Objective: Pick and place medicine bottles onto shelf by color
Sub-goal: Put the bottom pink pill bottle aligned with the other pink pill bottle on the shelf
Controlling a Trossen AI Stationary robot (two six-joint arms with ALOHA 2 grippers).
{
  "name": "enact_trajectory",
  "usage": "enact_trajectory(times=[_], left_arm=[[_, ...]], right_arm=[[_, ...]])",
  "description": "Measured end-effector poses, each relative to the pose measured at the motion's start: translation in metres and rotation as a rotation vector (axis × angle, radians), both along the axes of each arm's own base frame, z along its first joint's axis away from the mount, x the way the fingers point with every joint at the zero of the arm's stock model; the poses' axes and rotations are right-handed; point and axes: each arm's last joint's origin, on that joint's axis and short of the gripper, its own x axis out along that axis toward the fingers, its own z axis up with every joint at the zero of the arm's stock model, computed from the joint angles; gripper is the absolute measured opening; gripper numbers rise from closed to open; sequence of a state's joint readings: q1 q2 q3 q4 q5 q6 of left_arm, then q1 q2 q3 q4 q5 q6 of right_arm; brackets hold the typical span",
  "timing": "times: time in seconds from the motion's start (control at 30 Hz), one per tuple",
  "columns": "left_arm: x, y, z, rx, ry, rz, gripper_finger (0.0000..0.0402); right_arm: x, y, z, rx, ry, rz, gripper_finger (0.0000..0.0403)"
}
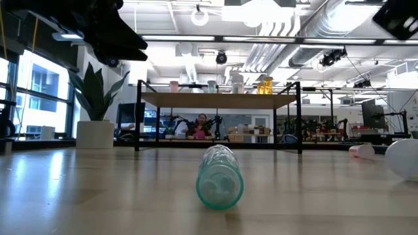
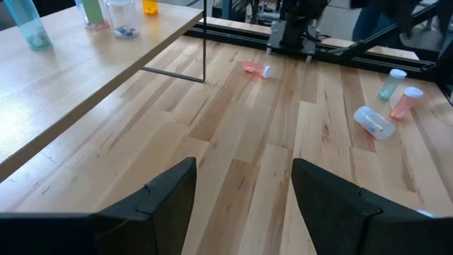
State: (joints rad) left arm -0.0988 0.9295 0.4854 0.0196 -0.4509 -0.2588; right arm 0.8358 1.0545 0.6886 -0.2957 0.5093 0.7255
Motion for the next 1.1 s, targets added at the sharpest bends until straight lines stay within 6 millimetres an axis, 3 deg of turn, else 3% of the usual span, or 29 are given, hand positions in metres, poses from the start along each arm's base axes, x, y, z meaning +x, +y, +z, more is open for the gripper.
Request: enact_trajectory(times=[0.27, 0.57, 1.1], left_arm=[[0.0, 0.0, 0.0, 0.0, 0.0, 0.001, 0.0223], [0.0, 0.0, 0.0, 0.0, 0.0, 0.001, 0.0223], [0.0, 0.0, 0.0, 0.001, 0.0, 0.003, 0.0223]], right_arm=[[-0.006, 0.025, 0.02, -0.119, 0.001, 0.066, 0.0155], [-0.01, 0.037, -0.003, -0.09, 0.215, 0.094, 0.0155], [-0.021, 0.062, -0.031, -0.122, 0.307, 0.079, 0.0156]])
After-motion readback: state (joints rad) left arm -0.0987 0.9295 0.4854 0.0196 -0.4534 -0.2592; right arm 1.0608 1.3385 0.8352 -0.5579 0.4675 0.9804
